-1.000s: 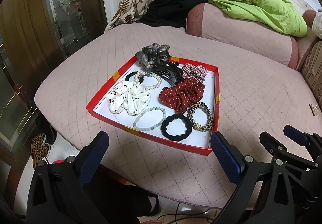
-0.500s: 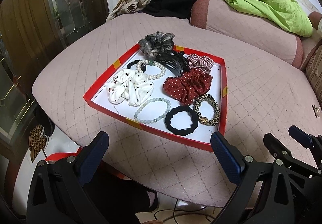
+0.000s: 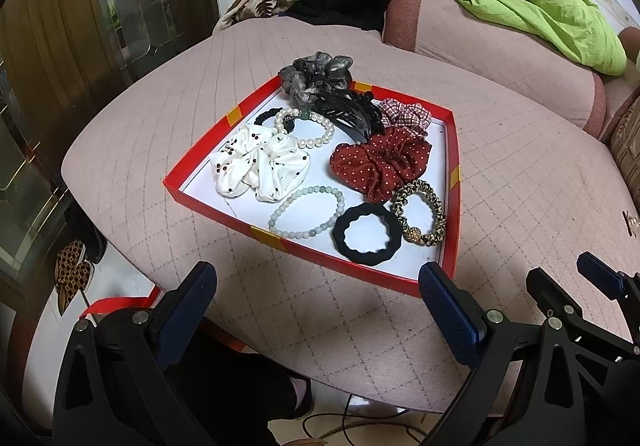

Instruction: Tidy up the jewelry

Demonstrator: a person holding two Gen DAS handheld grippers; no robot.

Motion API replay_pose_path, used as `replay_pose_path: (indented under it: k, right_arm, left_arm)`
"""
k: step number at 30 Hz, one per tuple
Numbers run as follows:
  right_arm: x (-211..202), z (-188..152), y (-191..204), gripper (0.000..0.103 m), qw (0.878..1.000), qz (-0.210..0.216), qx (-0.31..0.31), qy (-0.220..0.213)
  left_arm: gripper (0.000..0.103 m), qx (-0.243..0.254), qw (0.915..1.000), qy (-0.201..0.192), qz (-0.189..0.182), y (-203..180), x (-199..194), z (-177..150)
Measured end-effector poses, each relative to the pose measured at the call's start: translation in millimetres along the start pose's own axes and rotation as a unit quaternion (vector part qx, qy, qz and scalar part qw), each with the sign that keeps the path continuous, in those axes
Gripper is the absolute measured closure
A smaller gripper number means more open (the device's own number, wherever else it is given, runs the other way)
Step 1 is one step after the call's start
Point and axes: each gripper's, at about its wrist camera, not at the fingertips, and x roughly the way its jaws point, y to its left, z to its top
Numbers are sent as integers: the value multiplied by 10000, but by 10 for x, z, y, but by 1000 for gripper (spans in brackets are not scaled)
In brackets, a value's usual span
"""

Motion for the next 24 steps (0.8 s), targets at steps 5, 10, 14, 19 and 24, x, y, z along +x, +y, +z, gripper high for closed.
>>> replay_pose_path:
  k: [5, 10, 14, 19, 24]
  right_arm:
    - [1, 3, 12, 32, 10000, -3, -9, 1]
    - [1, 0, 15, 32, 10000, -9, -13, -2]
    - [-2, -4, 20, 31, 10000, -13, -18, -16]
    - [-8, 2, 44, 31, 10000, -27, -49, -46]
    - [-2, -8, 83, 31, 9999, -17, -90, -44]
  left_arm:
    - [2, -16, 10000, 25, -4, 13, 18, -3]
    - [2, -58, 10000, 47, -28, 32, 25, -12]
    - [2, -85, 9999, 72, -31, 46, 43, -9]
    - [2, -100, 9999, 92, -26, 58, 61, -10]
    - [2, -155, 9998, 125, -32, 87, 86, -12]
